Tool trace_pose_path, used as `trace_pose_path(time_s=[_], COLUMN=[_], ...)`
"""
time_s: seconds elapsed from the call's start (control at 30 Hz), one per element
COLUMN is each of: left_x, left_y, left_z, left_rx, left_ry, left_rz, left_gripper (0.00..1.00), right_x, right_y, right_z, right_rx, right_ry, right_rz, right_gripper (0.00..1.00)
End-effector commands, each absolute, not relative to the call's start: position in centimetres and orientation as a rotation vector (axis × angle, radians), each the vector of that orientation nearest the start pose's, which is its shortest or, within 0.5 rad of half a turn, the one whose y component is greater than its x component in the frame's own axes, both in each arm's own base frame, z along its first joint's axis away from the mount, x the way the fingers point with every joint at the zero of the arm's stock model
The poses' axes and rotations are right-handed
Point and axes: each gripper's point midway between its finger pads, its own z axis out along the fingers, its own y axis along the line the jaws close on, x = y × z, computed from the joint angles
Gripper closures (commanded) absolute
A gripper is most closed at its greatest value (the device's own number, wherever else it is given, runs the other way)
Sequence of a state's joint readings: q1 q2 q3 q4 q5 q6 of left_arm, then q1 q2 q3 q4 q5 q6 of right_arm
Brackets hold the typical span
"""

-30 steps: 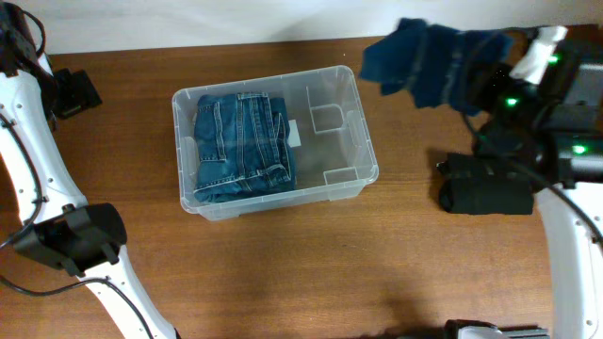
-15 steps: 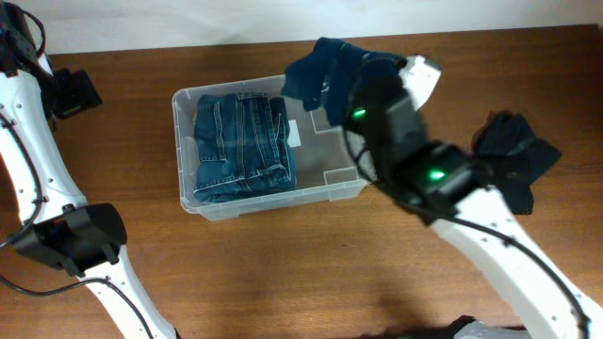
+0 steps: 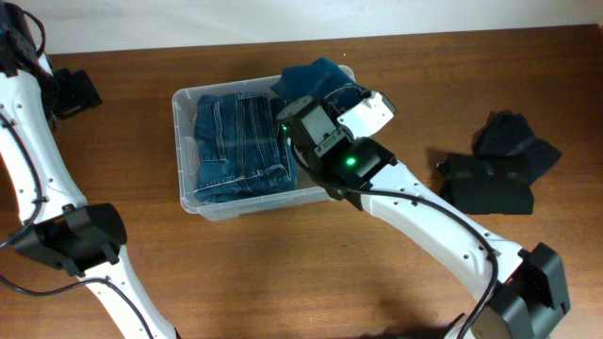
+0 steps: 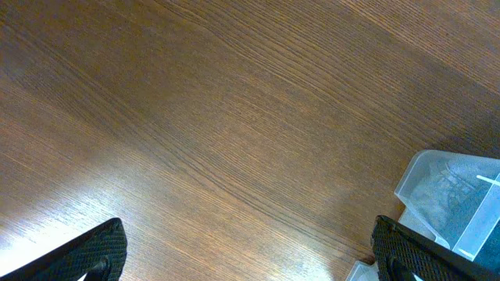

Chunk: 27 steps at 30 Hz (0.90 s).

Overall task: Pack container
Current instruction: 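Lift the teal shirt with right gripper and lower into box's right side, then release the teal shirt and withdraw right gripper toward the black clothes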

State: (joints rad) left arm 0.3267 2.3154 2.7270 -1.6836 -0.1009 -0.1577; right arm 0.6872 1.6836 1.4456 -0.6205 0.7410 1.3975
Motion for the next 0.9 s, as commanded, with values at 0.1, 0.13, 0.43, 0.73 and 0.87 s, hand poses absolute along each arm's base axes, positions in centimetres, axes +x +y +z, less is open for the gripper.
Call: trace_pose_path(time_s=[0.1,0.13,0.43,0.73,0.87], left_x=[44.1,44.2,44.2,44.2,44.2], left_y=[16.8,16.8,16.8,16.8,16.8], left_z=[23.2,23.2,23.2,23.2,23.2], left_rx=[-0.71,-0.71,-0.71,-0.71,-0.71], left_ry=[2.738,2.738,2.738,2.738,2.738], left_rz=[0.175,0.175,0.175,0.175,0.175], left_gripper=[0.01,0.01,0.01,0.01,0.01], right_x=[40.8,40.8,40.9,39.8,38.8], right_y=[19.6,19.7,19.8,14.4,5.8], right_z=[23.6,23.5,23.6,27.2,27.5], right_rx=[1.041,1.027,0.543,0.277,0.464], right_ry=[1.878,1.891,2.063,2.151,2.229], right_rz=[0.306,0.304,0.032,-0.106,-0.121], right_gripper=[0.3,0.28,0.3,0.02,0.01])
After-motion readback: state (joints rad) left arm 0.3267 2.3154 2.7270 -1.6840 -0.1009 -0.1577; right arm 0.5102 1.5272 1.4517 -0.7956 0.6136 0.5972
